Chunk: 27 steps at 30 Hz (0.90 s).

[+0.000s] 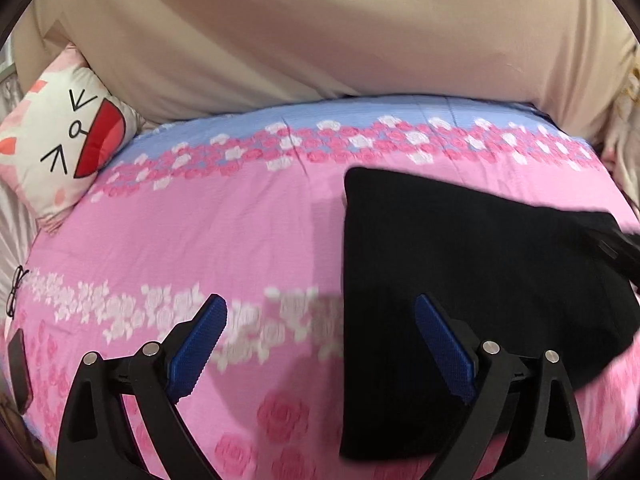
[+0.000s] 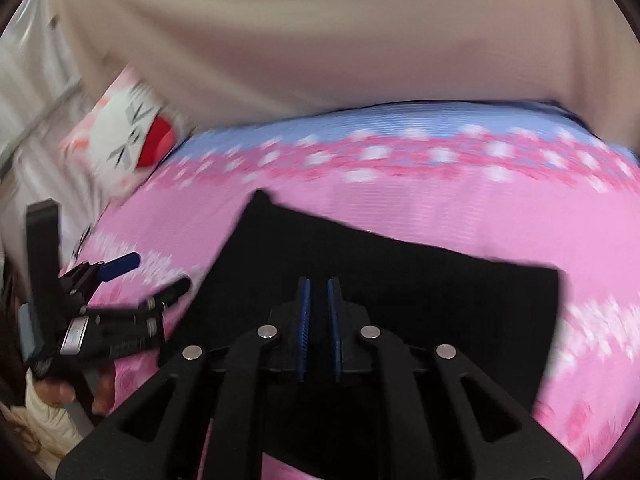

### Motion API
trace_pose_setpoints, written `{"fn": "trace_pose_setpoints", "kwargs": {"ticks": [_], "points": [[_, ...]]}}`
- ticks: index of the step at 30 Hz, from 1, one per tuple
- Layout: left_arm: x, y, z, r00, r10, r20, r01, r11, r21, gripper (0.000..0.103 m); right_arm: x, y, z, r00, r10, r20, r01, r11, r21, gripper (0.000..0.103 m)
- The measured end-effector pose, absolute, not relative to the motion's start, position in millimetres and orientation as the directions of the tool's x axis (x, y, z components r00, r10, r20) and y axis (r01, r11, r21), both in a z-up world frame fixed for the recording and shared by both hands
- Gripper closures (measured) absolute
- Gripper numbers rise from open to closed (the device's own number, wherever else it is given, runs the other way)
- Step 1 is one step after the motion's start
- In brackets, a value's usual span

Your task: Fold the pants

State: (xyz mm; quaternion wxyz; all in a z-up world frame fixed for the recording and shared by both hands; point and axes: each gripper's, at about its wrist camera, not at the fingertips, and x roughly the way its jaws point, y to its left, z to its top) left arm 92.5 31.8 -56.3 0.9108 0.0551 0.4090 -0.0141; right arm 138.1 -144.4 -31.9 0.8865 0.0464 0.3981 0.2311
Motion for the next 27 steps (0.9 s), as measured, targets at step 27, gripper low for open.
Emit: {"fn": "trace_pose_setpoints", "kwargs": {"ticks": [27], "points": [[69.5, 31.2, -72.4, 0.601, -0.080, -0.795, 0.143, 0.990, 0.009, 0.006, 172.6, -108.4, -20.5, 0.625, 0.433, -0.650, -0.370, 0.897, 0.242, 0.098]]}}
